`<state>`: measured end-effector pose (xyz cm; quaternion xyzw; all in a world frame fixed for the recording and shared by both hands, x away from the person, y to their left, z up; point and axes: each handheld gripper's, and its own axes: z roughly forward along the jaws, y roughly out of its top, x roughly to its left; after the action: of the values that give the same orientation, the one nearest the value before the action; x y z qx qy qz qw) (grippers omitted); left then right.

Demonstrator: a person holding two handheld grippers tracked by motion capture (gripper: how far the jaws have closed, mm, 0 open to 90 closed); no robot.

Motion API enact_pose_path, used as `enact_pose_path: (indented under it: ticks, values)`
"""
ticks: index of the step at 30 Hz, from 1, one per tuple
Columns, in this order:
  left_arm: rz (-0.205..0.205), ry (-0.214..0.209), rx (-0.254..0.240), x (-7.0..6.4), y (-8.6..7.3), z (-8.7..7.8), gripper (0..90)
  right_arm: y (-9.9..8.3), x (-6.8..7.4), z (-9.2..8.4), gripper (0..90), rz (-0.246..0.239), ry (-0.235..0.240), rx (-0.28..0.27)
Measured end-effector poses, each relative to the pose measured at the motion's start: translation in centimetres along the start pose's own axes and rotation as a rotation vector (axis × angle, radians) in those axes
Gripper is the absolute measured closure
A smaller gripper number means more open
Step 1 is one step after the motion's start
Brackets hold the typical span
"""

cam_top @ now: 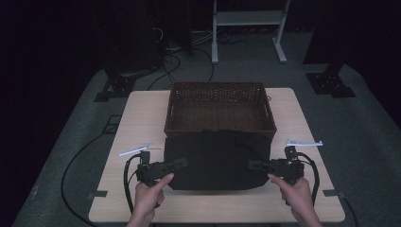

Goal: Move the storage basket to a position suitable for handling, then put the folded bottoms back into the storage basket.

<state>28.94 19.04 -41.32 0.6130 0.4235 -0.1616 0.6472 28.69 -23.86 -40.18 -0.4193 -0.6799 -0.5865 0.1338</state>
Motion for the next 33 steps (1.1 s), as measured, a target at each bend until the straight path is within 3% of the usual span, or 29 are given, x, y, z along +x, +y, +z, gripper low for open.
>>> enact_pose_path:
  ticks: [11, 33]
  values:
    - [0.03, -0.011, -0.001, -1.3, 1.7, 0.0, 76.4, 1.4, 0.7, -0.3, 77.0, -0.002, 0.01, -0.011]
    - [0.067, -0.04, -0.039, -2.4, 5.4, 1.0, 76.4, 5.4, 2.0, -1.2, 77.0, -0.04, 0.013, -0.06]
